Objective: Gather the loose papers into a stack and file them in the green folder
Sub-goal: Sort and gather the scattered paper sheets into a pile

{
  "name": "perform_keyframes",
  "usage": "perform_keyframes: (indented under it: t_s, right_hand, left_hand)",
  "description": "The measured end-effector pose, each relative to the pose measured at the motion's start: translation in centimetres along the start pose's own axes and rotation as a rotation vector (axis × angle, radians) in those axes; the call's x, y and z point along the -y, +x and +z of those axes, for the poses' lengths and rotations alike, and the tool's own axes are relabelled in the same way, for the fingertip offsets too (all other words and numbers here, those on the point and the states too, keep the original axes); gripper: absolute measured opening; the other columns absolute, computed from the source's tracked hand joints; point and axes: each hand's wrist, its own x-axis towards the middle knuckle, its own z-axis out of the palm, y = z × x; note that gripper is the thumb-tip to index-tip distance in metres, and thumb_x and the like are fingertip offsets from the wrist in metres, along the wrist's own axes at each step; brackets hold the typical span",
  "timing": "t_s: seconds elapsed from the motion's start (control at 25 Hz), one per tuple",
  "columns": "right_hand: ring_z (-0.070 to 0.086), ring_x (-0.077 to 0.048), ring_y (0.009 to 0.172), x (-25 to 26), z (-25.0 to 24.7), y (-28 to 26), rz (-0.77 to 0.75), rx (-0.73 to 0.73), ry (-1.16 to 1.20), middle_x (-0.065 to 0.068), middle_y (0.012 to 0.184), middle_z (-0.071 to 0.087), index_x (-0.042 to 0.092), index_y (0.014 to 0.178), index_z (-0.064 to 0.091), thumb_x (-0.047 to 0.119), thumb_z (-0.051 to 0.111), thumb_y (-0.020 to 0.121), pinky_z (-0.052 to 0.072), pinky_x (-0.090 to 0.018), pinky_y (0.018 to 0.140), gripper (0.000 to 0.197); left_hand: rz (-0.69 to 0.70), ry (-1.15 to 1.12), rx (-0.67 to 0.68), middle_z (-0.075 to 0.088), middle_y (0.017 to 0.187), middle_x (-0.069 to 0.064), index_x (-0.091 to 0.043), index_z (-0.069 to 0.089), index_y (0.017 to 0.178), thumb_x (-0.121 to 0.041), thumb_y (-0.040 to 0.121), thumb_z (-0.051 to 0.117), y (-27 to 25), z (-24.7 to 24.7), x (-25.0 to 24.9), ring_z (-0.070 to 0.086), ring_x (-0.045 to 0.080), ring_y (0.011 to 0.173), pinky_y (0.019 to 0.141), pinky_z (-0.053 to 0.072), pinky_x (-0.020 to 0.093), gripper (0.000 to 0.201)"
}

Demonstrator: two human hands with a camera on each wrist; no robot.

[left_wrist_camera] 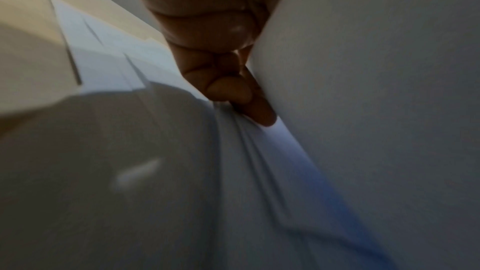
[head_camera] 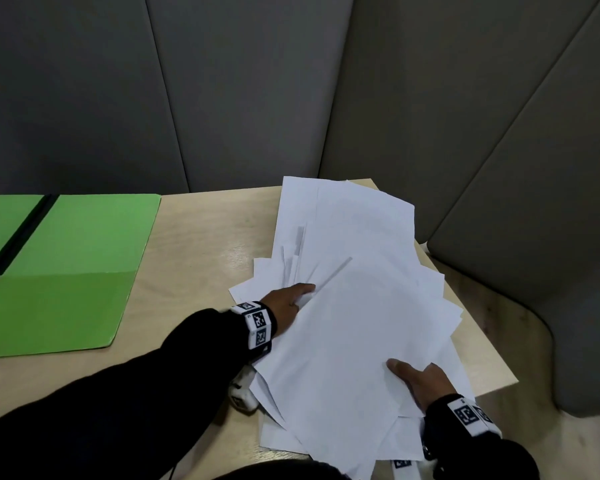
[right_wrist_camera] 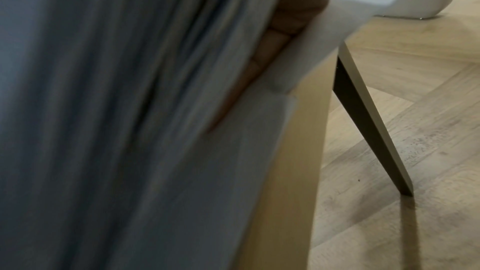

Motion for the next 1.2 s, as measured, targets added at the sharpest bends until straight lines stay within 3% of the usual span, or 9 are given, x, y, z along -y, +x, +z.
perform_keyframes:
  t_s: [0.12, 0.28, 0.44, 0.56, 0.64, 0.76, 0.96, 1.08, 1.2]
  right_hand:
    - [0.064, -0.019, 0.052, -0.4, 0.1, 0.0, 0.001, -0.006, 0.045, 0.004, 0.052, 0.068, -0.004, 0.085, 0.064, 0.004, 0.071, 0.074, 0.050, -0.020, 0.045, 0.015]
    - [0.065, -0.016, 0.050, -1.0, 0.0, -1.2, -0.069, 0.000, 0.184, 0.002, 0.054, 0.070, -0.004, 0.087, 0.063, -0.009, 0.059, 0.081, 0.051, -0.017, 0.044, 0.009]
    - [0.068, -0.021, 0.062, 0.3, -0.3, -2.9, -0.213, 0.035, 0.291, 0.000, 0.060, 0.073, -0.001, 0.081, 0.064, -0.012, 0.056, 0.081, 0.053, -0.019, 0.050, 0.014]
    - [0.068, -0.012, 0.058, 2.5, -0.4, -4.0, -0.357, -0.019, 0.340, -0.001, 0.063, 0.074, -0.001, 0.078, 0.064, -0.015, 0.056, 0.080, 0.053, -0.016, 0.052, 0.016]
    - [0.062, -0.009, 0.047, 4.1, -0.8, -4.4, -0.451, -0.079, 0.297, -0.005, 0.060, 0.072, -0.001, 0.071, 0.064, -0.009, 0.063, 0.078, 0.050, -0.015, 0.047, 0.010]
    - [0.052, -0.003, 0.038, 6.0, -1.8, -4.6, -0.558, -0.124, 0.251, 0.005, 0.043, 0.061, -0.007, 0.065, 0.064, -0.002, 0.068, 0.077, 0.043, -0.015, 0.044, 0.014]
    - [0.064, 0.005, 0.065, 7.9, -1.6, -4.9, -0.695, -0.181, 0.265, 0.020, 0.067, 0.072, 0.003, 0.079, 0.068, -0.013, 0.065, 0.074, 0.050, -0.008, 0.066, 0.017]
    - [0.064, 0.009, 0.061, 8.4, -0.9, -5.4, -0.696, -0.150, 0.330, 0.025, 0.061, 0.069, 0.011, 0.076, 0.066, -0.014, 0.065, 0.073, 0.047, -0.004, 0.062, 0.025]
    - [0.066, 0.004, 0.064, 8.7, -1.0, -5.7, -0.705, -0.144, 0.457, 0.018, 0.066, 0.072, 0.017, 0.076, 0.068, -0.015, 0.067, 0.070, 0.051, -0.008, 0.063, 0.033]
  left_hand:
    - [-0.026, 0.012, -0.039, 0.046, 0.139, 0.006, -0.031, 0.035, 0.143, -0.009, 0.096, 0.039, -0.5, 0.4, 0.1, 0.045, 0.024, 0.130, 0.102, 0.032, 0.020, 0.052]
    - [-0.190, -0.348, -0.182, 0.047, 0.130, 0.003, -0.019, 0.029, 0.147, -0.032, 0.094, 0.053, -1.4, -0.9, 1.1, 0.048, 0.020, 0.127, 0.104, 0.035, 0.028, 0.059]
    - [-0.163, -0.468, -0.026, 0.067, 0.111, 0.002, -0.023, 0.043, 0.132, -0.067, 0.047, 0.078, -2.6, -3.3, 0.1, 0.066, 0.022, 0.101, 0.083, 0.054, 0.034, 0.101]
    - [0.064, -0.392, -0.060, 0.066, 0.085, -0.008, -0.029, 0.050, 0.109, -0.032, 0.060, 0.072, -3.7, -4.7, -2.1, 0.063, 0.013, 0.075, 0.065, 0.048, 0.024, 0.054]
    - [0.210, -0.429, -0.197, 0.068, 0.086, -0.007, -0.038, 0.053, 0.102, -0.021, 0.065, 0.065, -4.3, -5.6, -3.6, 0.064, 0.012, 0.074, 0.070, 0.051, 0.027, 0.043]
    - [0.373, -0.490, -0.312, 0.070, 0.083, -0.012, -0.042, 0.057, 0.097, -0.019, 0.065, 0.066, -4.9, -6.5, -5.6, 0.066, 0.014, 0.074, 0.071, 0.054, 0.028, 0.041]
    - [0.315, -0.808, -0.406, 0.075, 0.076, -0.010, -0.027, 0.073, 0.078, -0.032, 0.044, 0.077, -4.8, -5.8, -7.6, 0.071, 0.012, 0.076, 0.079, 0.057, 0.033, 0.035]
    - [0.312, -0.821, -0.385, 0.076, 0.082, -0.004, -0.023, 0.074, 0.085, -0.030, 0.044, 0.080, -5.1, -5.3, -8.3, 0.071, 0.022, 0.083, 0.085, 0.056, 0.044, 0.042]
    - [0.418, -0.772, -0.356, 0.075, 0.093, -0.004, -0.008, 0.063, 0.112, -0.019, 0.051, 0.086, -5.9, -5.3, -9.7, 0.071, 0.010, 0.089, 0.082, 0.054, 0.027, 0.066]
